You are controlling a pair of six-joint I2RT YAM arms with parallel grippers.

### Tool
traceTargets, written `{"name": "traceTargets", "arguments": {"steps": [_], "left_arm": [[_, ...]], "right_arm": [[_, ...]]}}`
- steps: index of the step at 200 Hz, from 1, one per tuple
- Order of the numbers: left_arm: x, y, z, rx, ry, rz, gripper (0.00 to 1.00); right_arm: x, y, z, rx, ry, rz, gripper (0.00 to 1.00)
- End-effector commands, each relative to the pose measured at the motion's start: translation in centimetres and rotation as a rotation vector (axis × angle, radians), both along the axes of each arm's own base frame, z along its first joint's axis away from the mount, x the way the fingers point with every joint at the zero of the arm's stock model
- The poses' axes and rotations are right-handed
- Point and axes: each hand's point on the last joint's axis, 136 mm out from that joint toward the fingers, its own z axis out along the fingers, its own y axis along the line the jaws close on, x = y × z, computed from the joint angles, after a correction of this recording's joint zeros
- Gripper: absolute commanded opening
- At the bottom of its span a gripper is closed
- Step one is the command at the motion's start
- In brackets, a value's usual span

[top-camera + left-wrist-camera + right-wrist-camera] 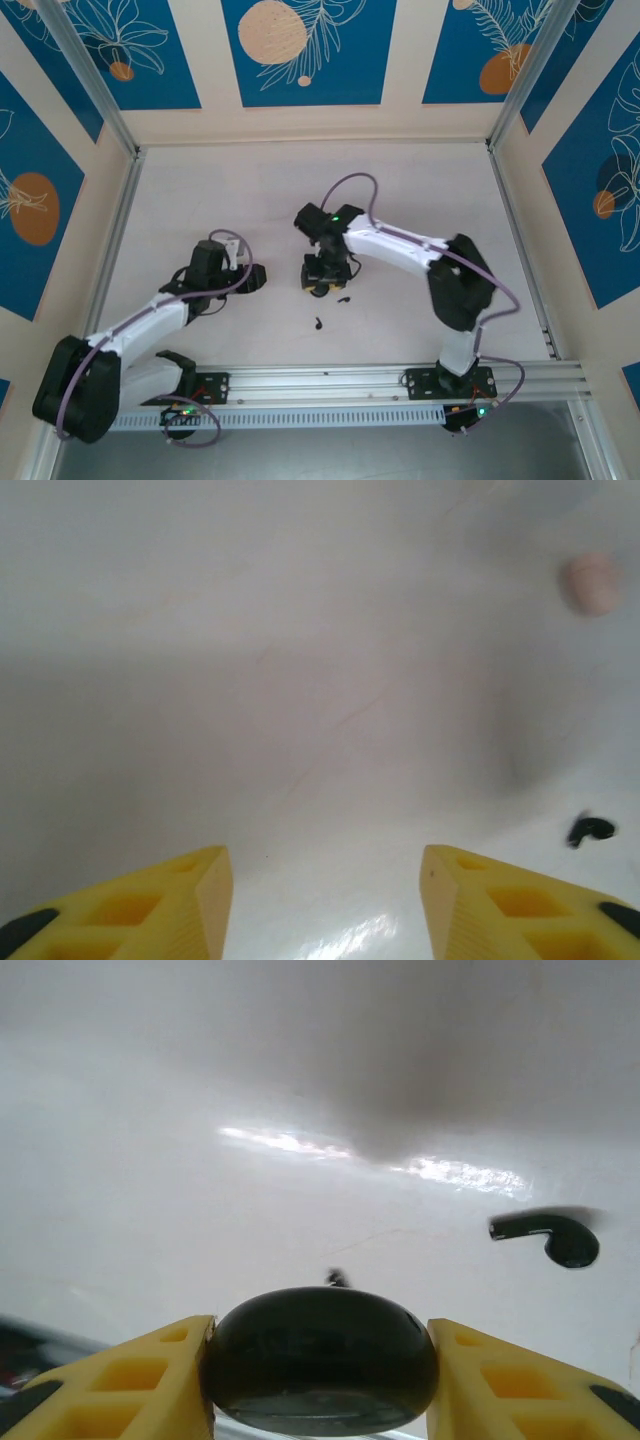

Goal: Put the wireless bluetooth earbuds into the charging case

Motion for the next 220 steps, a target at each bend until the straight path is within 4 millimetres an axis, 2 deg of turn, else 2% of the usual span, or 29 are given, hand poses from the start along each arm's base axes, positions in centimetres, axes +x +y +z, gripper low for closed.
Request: {"name": "traceTargets", "arguments": {"steps": [1,19,35,72,113,190,220], "left_arm": [[1.5,-1.9,6.0,-0.101,-0.375,-0.096,0.48],[0.6,-3.0,8.6,-0.128,-0.575,-0.175,0.47],[-0.5,-4.1,9.8,-0.129,-0.696,-0.259,0.47],[-2.8,-6.8,11.4,-0.122,-0.885,-0.439,0.47],[-3.4,-8.8,12.2,-0.140,-0.958,-0.502,0.47],[-2.3,-9.9,13.9,-0.206,-0.985,-0.441,0.46],[-2.0,-9.7,14.5,-0.230,-0.981,-0.398,0.39]], "right_arm": [[2.6,1.4,3.5,0.214,-0.112,-0.067,0.46],[4.0,1.9,5.6,0.357,-0.186,-0.091,0.46],[5.0,2.4,7.4,0.491,-0.231,-0.103,0.46],[5.1,3.4,9.8,0.675,-0.295,-0.085,0.46],[4.4,4.6,10.7,0.822,-0.335,-0.090,0.46],[2.6,5.4,11.3,0.876,-0.346,-0.048,0.46],[2.2,5.6,11.0,0.871,-0.336,-0.040,0.46]]}}
